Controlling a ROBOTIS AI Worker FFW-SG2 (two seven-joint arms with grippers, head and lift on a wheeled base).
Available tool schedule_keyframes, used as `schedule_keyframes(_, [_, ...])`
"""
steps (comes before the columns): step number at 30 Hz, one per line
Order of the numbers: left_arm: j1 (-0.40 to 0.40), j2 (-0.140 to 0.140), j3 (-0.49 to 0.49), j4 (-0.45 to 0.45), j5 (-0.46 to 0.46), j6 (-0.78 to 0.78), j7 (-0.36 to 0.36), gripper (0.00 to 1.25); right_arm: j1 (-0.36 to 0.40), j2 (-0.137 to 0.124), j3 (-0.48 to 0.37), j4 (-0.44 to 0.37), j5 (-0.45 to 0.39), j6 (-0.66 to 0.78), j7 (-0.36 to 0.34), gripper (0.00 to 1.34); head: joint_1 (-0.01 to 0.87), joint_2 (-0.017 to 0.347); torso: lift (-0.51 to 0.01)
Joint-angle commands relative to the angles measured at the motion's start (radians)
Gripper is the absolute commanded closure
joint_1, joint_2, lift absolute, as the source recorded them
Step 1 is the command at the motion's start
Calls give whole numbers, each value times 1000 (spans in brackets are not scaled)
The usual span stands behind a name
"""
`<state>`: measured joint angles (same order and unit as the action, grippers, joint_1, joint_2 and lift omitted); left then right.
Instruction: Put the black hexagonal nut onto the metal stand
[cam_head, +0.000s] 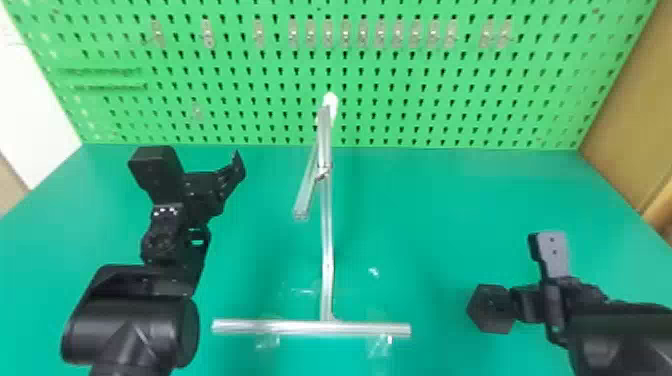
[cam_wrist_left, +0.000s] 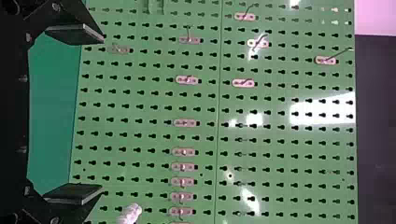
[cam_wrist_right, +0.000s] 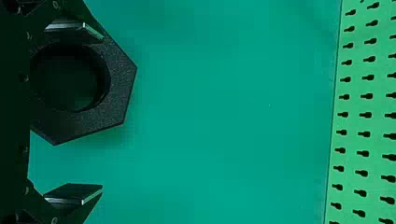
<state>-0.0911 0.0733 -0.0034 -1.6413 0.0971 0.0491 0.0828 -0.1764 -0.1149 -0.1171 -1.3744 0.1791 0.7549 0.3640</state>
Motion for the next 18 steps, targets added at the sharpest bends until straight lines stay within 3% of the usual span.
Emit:
schedule_keyframes(1, [-1,0,-1,0,-4,0,0,156,-9,1,4,-32,11,23,0,163,693,81,-1])
schedule_keyframes(18, [-1,0,-1,2,0,-1,0,156,-6,-11,-30,24,14,-45,16,162,693,81,-1])
